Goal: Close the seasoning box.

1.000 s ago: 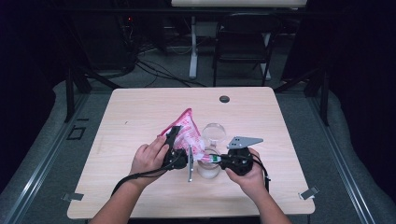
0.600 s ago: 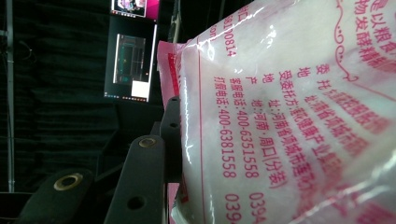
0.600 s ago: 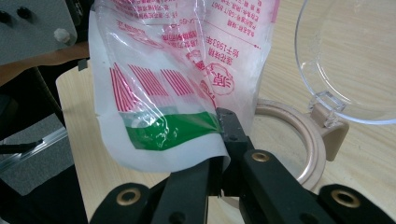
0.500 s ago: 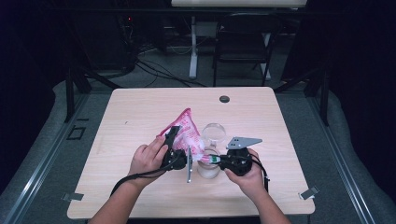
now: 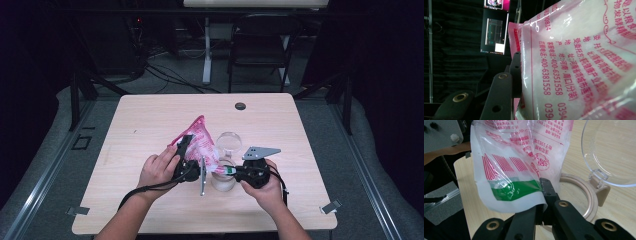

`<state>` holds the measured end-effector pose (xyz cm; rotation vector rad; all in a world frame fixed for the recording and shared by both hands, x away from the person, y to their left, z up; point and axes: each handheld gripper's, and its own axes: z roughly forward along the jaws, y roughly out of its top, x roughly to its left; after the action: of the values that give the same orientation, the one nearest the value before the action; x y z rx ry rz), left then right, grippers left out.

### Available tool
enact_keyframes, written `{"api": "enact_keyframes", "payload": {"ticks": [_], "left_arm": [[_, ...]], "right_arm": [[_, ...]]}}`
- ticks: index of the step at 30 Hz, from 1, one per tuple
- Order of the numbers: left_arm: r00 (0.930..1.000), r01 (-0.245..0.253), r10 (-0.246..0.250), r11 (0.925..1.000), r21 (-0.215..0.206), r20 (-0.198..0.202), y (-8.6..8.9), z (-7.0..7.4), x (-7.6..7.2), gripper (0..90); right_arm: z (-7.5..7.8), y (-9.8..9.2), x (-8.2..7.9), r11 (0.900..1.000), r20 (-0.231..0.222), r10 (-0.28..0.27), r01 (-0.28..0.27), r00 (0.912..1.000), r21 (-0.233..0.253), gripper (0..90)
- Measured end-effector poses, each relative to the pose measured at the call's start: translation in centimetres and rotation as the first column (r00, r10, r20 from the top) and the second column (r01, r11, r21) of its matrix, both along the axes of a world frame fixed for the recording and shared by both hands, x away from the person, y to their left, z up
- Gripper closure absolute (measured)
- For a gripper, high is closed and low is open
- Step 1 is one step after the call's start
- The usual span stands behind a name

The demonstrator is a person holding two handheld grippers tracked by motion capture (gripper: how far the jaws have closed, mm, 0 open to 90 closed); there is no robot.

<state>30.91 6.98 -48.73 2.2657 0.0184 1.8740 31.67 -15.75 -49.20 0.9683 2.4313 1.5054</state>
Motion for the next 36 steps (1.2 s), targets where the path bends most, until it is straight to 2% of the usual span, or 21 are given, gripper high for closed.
{"api": "enact_keyframes", "payload": {"ticks": [36], "left_arm": [[0.9999, 0.007, -0.007, 1.0, 0.002, 0.008, -0.18, 0.25, 0.03, 66.7]], "right_arm": [[-0.01, -0.12, 0.05, 1.0, 0.002, -0.008, 0.008, 1.0, 0.007, 90.0]]}}
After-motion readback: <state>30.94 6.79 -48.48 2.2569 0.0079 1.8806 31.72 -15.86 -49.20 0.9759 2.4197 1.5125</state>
